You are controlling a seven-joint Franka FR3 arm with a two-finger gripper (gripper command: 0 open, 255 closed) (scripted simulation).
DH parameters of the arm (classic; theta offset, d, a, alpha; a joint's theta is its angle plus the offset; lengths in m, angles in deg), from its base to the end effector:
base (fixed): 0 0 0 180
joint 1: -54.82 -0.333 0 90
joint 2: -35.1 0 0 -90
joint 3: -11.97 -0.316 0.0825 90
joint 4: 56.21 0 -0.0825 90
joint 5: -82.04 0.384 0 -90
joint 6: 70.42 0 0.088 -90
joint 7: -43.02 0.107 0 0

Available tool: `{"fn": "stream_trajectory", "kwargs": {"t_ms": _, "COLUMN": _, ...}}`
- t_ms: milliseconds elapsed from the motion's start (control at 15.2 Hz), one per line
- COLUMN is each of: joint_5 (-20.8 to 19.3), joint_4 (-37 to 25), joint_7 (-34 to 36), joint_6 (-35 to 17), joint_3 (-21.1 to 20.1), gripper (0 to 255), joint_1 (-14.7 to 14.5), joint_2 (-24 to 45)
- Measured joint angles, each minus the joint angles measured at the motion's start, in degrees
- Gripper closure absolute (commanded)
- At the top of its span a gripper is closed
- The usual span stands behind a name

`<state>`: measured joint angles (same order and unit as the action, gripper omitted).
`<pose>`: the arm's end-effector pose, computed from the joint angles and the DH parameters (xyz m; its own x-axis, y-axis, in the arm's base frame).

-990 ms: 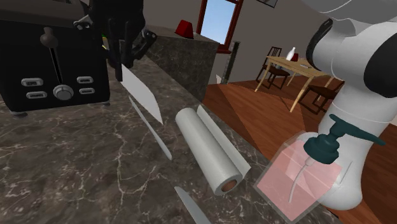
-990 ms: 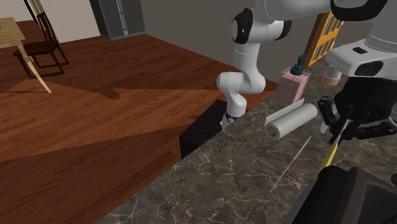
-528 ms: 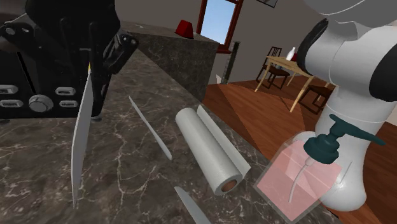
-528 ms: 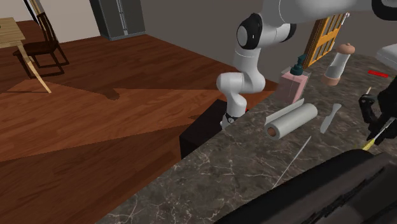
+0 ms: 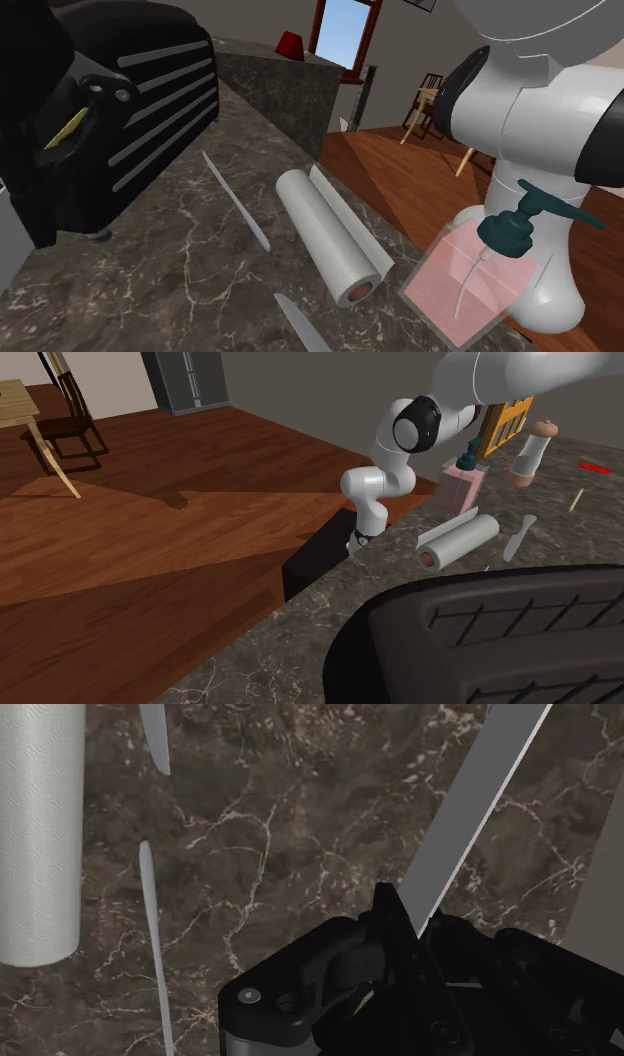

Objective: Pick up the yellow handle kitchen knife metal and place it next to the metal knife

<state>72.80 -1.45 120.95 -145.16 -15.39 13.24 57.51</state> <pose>0.3155 0.5427 0.6667 0.9734 -0.2280 -0.0212 -0.2280 -0.9737 0.0021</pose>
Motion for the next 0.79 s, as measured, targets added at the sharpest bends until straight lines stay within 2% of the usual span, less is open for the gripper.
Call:
{"fn": "stream_trajectory", "kwargs": {"t_ms": 132, "joint_5": -1.7, "joint_4": -4.1, "joint_7": 2.6, "joint_6": 1.0, "joint_3": -0.4, "gripper": 255, "joint_1": -3.5, "joint_2": 3.3}}
{"fn": "stream_trajectory", "kwargs": {"t_ms": 198, "joint_5": -3.4, "joint_4": -10.3, "joint_7": 4.0, "joint_6": 3.5, "joint_3": -0.3, "gripper": 255, "joint_1": -6.7, "joint_2": 6.9}}
{"fn": "stream_trajectory", "kwargs": {"t_ms": 264, "joint_5": -3.5, "joint_4": -10.0, "joint_7": 4.8, "joint_6": 3.4, "joint_3": -0.5, "gripper": 255, "joint_1": -7.2, "joint_2": 6.8}}
{"fn": "stream_trajectory", "kwargs": {"t_ms": 528, "joint_5": -2.4, "joint_4": -3.3, "joint_7": 5.4, "joint_6": -1.2, "joint_3": -0.9, "gripper": 255, "joint_1": -5.7, "joint_2": 4.6}}
{"fn": "stream_trajectory", "kwargs": {"t_ms": 660, "joint_5": -1.2, "joint_4": 3.0, "joint_7": 5.3, "joint_6": -4.7, "joint_3": -1.2, "gripper": 255, "joint_1": -3.9, "joint_2": 1.8}}
{"fn": "stream_trajectory", "kwargs": {"t_ms": 792, "joint_5": -0.8, "joint_4": 5.8, "joint_7": 5.2, "joint_6": -6.8, "joint_3": -1.2, "gripper": 255, "joint_1": -3.2, "joint_2": 1.1}}
